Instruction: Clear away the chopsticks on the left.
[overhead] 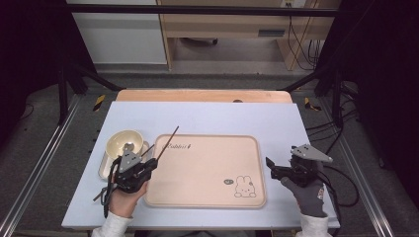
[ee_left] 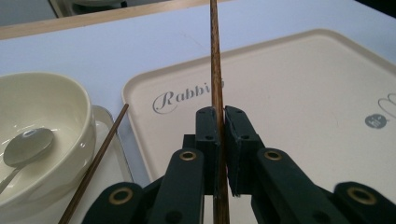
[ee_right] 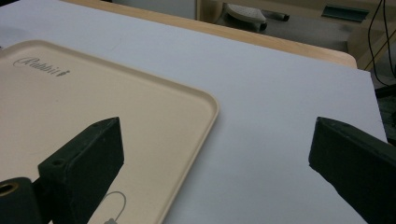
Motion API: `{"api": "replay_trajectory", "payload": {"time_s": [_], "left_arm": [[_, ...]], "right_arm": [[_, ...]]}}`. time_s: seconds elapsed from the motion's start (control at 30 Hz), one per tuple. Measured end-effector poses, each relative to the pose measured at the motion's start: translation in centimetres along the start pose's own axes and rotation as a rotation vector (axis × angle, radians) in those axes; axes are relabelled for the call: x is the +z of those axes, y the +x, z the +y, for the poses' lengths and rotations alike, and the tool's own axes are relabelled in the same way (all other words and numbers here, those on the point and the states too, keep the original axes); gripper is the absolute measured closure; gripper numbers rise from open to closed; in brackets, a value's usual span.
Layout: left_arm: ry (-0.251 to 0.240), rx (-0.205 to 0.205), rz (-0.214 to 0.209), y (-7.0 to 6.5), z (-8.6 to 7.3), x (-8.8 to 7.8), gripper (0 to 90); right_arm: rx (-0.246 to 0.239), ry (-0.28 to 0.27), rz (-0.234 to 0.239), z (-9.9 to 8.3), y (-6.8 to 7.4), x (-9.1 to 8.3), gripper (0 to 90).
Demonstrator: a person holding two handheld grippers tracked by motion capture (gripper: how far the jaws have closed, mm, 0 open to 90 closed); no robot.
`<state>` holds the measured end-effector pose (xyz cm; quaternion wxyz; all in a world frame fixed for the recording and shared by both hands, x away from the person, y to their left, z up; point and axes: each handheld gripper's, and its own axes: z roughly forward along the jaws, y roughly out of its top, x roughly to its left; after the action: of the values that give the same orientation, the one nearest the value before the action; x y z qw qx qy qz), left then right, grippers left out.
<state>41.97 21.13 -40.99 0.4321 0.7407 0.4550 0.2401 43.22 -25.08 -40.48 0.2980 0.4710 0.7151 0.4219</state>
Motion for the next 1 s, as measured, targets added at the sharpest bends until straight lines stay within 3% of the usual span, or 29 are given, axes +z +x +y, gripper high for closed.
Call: {"api": "replay_trajectory", "payload": {"time_s": [0.17, 0.27, 0.53, 0.8, 1.0], "left_arm": [[-0.013, -0.034, 0.032, -0.3, 0.5, 0.3, 84.6], [-0.025, -0.085, 0.042, -0.3, 0.6, 0.5, 84.5], [-0.053, -0.143, 0.100, -1.3, 0.7, 1.3, 84.5], [-0.057, -0.219, 0.186, -1.9, -0.4, 2.1, 84.5], [-0.046, -0.236, 0.217, -2.2, -1.5, 3.0, 84.5]], "right_arm": [[0.009, -0.010, 0.001, 0.1, -0.2, -0.2, 3.6], [0.003, -0.013, 0.000, 0.1, -0.2, -0.2, 3.8], [0.009, -0.016, 0.001, 0.0, -0.3, -0.3, 3.9], [0.006, -0.017, 0.004, 0.0, -0.3, -0.3, 4.0], [0.005, -0.013, 0.007, 0.0, -0.2, -0.3, 4.1]]}}
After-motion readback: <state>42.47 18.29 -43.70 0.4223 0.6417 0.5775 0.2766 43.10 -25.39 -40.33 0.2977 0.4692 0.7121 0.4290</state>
